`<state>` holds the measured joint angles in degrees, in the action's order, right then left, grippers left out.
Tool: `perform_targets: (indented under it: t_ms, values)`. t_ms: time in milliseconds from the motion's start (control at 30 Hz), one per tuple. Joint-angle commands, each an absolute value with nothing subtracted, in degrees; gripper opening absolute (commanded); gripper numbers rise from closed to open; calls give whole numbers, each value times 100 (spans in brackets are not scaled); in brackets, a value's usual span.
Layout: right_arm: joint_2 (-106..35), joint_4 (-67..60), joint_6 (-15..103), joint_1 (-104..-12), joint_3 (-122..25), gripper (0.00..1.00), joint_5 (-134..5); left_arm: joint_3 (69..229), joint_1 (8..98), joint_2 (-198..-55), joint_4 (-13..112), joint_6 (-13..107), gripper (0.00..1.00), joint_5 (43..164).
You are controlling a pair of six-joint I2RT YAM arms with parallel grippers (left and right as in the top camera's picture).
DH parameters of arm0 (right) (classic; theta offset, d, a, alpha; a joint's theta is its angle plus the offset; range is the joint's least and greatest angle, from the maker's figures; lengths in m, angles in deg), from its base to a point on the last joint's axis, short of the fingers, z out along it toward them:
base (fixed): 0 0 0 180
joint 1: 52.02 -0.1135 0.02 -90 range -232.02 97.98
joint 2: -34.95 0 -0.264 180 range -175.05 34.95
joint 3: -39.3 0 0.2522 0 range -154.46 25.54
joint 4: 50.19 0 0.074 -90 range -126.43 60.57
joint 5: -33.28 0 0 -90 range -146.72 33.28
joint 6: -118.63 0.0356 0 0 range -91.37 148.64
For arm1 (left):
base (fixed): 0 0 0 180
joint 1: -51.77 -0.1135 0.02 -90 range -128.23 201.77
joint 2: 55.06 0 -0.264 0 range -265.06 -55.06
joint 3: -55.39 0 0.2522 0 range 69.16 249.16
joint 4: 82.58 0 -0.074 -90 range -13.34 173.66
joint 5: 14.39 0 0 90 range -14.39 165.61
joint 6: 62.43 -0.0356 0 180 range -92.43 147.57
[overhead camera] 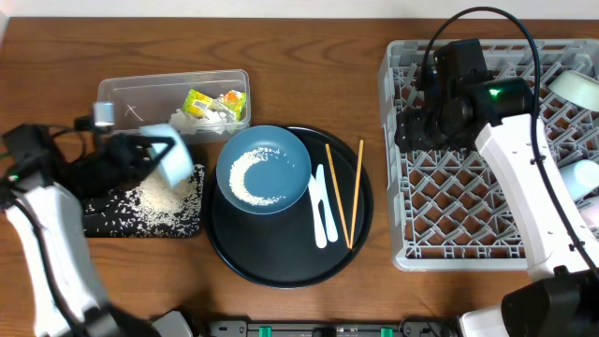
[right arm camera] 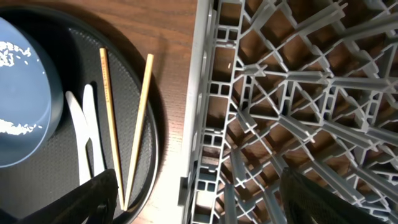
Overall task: Sort waste into correct bins and load items into the dishwasher rack
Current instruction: 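Carry the emptied bowl with left gripper back onto the round tray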
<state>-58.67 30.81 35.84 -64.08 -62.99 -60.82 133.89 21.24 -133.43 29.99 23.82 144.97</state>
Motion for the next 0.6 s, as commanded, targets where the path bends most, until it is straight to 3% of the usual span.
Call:
perform_targets:
  t_ms: [0,367,567]
  values:
    - [-5806,3059,3630,-6441,-6325,80,-5994,13557,2859,-12836,2977,2819,6,13074]
    - [-5806,3066,3632,-6441,-6325,80,-5994,13528,6559,-12930,2997,3641,6,10795]
    - [-5806,3064,3632,-6441,-6325,80,-5994,13498,8028,-13675,3279,3949,6,10720]
